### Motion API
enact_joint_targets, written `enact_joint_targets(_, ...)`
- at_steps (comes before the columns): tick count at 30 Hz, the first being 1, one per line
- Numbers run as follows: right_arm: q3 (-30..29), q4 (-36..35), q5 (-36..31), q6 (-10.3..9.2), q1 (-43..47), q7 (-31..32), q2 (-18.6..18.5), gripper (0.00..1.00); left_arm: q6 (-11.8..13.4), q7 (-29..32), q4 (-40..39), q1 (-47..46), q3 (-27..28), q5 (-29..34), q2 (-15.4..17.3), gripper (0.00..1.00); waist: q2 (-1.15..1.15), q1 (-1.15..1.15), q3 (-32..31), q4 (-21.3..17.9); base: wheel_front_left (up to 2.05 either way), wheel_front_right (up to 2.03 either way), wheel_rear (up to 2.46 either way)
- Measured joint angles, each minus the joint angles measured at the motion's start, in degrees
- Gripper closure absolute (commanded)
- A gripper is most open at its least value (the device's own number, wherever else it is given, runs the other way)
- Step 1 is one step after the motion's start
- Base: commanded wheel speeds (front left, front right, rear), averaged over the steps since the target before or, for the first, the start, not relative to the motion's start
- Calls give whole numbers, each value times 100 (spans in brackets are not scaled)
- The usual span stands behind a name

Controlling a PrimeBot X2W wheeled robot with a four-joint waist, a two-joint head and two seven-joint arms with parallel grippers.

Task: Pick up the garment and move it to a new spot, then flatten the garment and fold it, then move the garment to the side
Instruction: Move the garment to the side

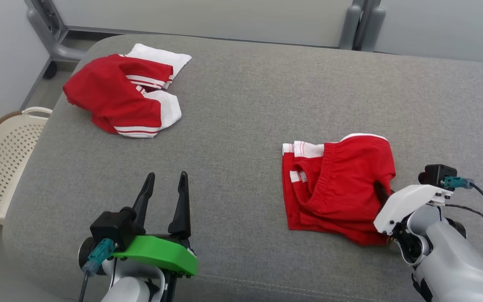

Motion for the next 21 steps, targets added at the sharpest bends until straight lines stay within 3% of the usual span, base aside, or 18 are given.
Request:
enact_joint_targets(9, 364, 112, 79, 0, -460, -192, -241, 100, 13, 0, -40, -109, 22, 4, 18, 0, 0, 0, 121, -481, 0, 0, 0)
enact_joint_targets(21, 680, 287, 223, 0, -1099, -410, -546, 100, 45, 37, -129, -386, 45, 98, 125, 0, 0, 0, 383, -1525, 0, 0, 0)
